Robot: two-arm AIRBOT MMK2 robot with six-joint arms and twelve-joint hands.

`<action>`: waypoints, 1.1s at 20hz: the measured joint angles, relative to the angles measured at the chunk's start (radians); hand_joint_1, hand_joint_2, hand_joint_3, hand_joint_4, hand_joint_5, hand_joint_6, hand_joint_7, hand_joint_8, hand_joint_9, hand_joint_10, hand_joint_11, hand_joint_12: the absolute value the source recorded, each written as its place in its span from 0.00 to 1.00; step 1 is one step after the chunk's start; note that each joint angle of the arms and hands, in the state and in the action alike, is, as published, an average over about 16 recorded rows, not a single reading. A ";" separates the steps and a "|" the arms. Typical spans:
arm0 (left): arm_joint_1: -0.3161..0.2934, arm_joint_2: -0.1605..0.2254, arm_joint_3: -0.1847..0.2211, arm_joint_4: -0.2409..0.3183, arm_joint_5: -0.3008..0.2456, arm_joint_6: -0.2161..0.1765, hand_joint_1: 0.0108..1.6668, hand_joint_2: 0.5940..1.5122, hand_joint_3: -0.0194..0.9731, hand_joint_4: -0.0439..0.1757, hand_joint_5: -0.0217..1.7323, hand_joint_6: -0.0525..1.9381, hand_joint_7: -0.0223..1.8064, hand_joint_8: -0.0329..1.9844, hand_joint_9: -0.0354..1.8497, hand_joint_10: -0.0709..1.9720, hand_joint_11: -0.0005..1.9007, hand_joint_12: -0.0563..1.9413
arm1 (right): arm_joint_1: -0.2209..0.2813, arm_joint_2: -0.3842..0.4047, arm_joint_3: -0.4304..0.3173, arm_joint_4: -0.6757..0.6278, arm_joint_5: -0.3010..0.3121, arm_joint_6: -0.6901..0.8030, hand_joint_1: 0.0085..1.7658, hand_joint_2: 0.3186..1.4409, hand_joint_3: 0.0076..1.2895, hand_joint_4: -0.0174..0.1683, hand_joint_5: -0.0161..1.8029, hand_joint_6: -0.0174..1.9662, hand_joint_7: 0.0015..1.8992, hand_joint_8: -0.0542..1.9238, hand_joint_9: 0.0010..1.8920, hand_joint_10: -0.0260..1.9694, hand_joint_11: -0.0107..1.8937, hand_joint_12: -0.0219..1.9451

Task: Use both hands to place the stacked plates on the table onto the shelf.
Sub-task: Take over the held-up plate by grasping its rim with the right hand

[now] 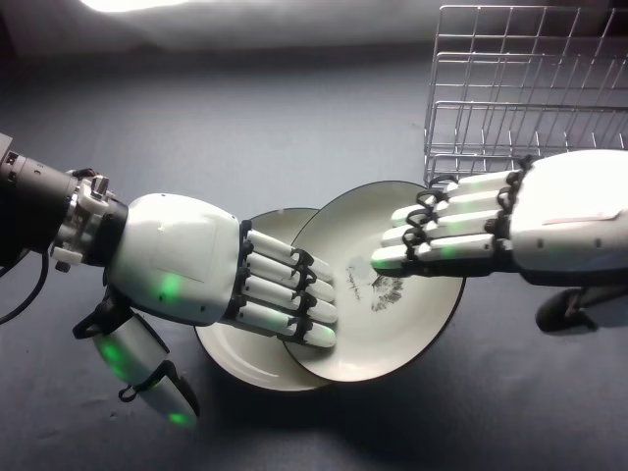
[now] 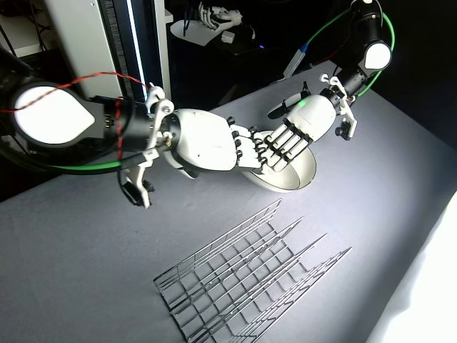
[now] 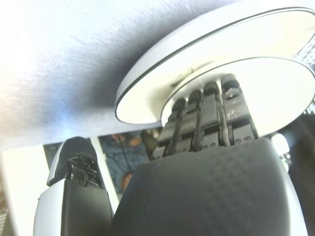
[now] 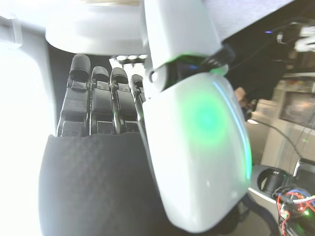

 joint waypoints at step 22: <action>-0.008 -0.001 0.009 0.010 -0.006 -0.001 0.00 0.58 0.04 0.16 0.00 0.01 0.01 0.00 0.03 0.03 0.01 0.04 | -0.005 -0.220 0.139 0.010 -0.043 -0.002 0.90 0.63 0.01 0.10 0.07 0.00 0.06 0.03 0.07 0.02 0.02 0.38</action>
